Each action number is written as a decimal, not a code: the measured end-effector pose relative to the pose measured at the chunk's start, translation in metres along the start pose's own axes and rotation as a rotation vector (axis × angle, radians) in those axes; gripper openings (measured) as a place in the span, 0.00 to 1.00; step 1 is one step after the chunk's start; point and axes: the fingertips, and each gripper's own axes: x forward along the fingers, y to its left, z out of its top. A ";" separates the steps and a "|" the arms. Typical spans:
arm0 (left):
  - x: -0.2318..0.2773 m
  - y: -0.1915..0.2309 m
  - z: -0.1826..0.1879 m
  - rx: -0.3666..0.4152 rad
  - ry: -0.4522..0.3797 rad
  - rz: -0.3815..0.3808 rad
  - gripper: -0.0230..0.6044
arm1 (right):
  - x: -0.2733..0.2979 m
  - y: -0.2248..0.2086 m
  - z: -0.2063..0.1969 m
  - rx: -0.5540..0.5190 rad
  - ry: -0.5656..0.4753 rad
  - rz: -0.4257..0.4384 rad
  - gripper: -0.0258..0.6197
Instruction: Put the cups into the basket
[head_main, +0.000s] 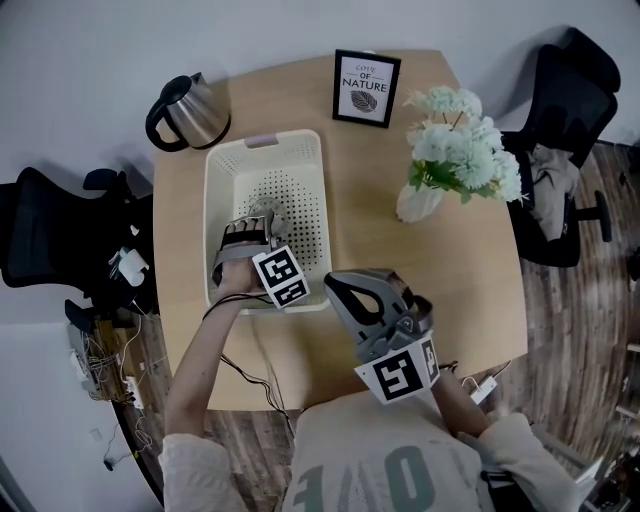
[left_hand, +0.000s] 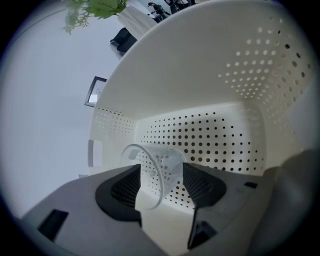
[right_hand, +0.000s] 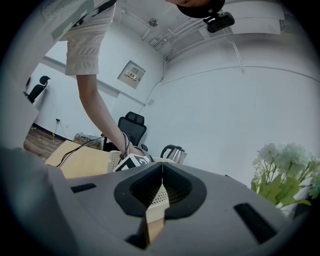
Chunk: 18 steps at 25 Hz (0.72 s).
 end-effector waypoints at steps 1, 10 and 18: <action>-0.004 0.002 0.000 -0.005 -0.005 0.009 0.44 | 0.000 0.001 0.002 -0.004 -0.004 0.001 0.04; -0.059 0.037 0.004 -0.228 -0.124 0.074 0.44 | -0.010 0.012 0.023 -0.037 -0.027 -0.004 0.04; -0.168 0.084 0.006 -0.719 -0.439 0.241 0.09 | -0.024 0.014 0.046 -0.063 -0.059 -0.044 0.04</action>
